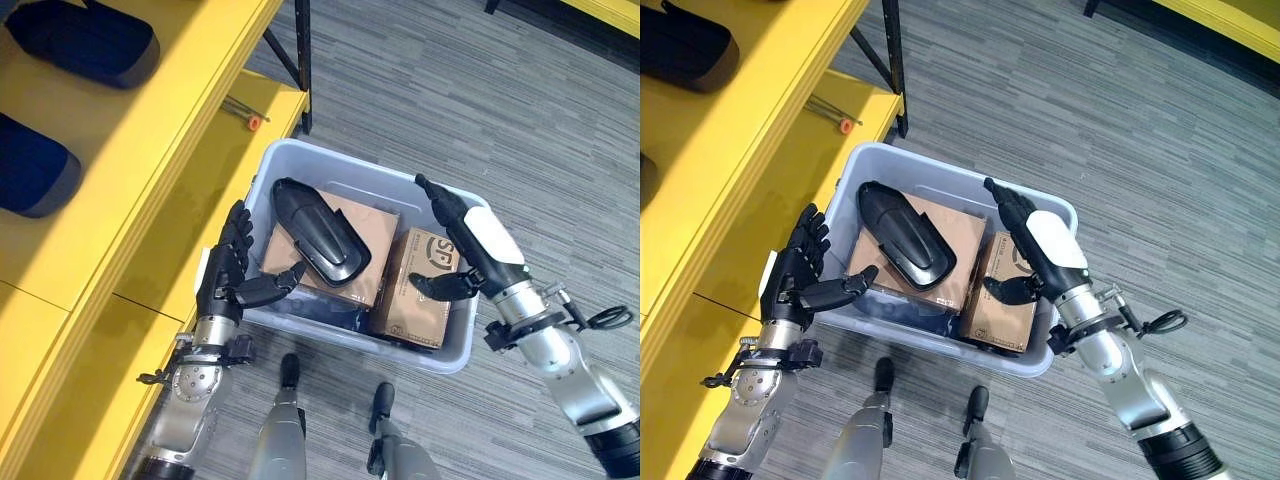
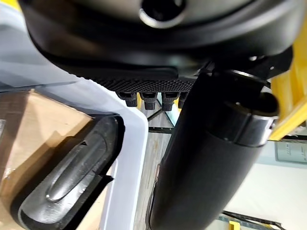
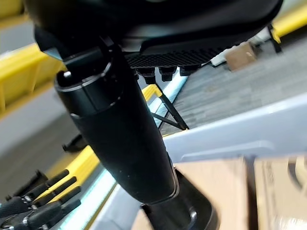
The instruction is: Move parts from the plastic box to the shelf.
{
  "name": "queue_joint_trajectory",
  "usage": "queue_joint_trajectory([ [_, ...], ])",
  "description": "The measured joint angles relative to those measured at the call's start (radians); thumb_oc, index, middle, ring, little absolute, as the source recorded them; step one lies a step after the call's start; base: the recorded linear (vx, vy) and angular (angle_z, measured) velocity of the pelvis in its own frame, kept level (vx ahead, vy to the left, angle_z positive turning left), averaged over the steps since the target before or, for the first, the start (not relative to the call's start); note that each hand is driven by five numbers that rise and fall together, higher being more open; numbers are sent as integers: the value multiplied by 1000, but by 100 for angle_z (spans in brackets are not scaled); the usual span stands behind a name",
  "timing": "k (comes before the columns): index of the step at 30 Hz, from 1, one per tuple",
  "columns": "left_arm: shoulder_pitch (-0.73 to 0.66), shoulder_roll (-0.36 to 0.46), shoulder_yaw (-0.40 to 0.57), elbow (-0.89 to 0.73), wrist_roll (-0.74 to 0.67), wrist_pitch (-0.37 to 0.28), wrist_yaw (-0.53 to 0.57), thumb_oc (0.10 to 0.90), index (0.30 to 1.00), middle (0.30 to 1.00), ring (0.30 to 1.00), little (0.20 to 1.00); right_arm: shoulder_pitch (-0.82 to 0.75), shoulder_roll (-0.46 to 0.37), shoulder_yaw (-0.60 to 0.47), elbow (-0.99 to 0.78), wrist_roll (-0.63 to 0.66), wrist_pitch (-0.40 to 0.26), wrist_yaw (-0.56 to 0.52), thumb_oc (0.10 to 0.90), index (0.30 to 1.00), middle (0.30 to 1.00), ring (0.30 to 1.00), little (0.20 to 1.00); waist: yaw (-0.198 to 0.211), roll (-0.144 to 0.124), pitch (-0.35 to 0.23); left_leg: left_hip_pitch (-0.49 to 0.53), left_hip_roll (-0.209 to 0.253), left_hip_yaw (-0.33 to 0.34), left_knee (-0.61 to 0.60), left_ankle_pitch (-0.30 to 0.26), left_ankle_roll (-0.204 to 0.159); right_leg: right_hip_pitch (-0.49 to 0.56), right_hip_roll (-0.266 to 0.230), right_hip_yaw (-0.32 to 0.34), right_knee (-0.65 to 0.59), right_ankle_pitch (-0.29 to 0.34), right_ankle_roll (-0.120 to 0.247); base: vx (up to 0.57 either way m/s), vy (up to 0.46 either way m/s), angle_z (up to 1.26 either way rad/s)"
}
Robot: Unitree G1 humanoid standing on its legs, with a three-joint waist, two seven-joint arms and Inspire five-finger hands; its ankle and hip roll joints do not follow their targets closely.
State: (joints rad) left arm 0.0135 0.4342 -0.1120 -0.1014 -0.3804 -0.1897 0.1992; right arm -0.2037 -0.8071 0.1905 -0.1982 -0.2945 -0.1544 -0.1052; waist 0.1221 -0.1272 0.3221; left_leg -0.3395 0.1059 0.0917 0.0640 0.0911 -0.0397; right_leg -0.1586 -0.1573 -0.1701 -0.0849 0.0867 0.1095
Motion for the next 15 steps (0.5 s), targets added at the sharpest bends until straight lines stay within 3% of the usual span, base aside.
queue_joint_trajectory([
  [7,19,22,4,-19,2,0,17,900,1000,1000,1000,1000,-158,-166,121,9,-98,-1,-9,900,1000,1000,1000,1000,29,-45,8,-50,-2,-31,3,3,-8,-29,2,-32,0,-7,7,25,-62,12],
  [15,27,23,12,-26,1,-8,30,900,1000,1000,1000,1000,-452,-323,478,180,-195,-40,21,900,1000,1000,1000,1000,106,-76,25,-105,-10,-97,14,8,-14,-43,8,-92,0,-23,11,5,-75,21],
])
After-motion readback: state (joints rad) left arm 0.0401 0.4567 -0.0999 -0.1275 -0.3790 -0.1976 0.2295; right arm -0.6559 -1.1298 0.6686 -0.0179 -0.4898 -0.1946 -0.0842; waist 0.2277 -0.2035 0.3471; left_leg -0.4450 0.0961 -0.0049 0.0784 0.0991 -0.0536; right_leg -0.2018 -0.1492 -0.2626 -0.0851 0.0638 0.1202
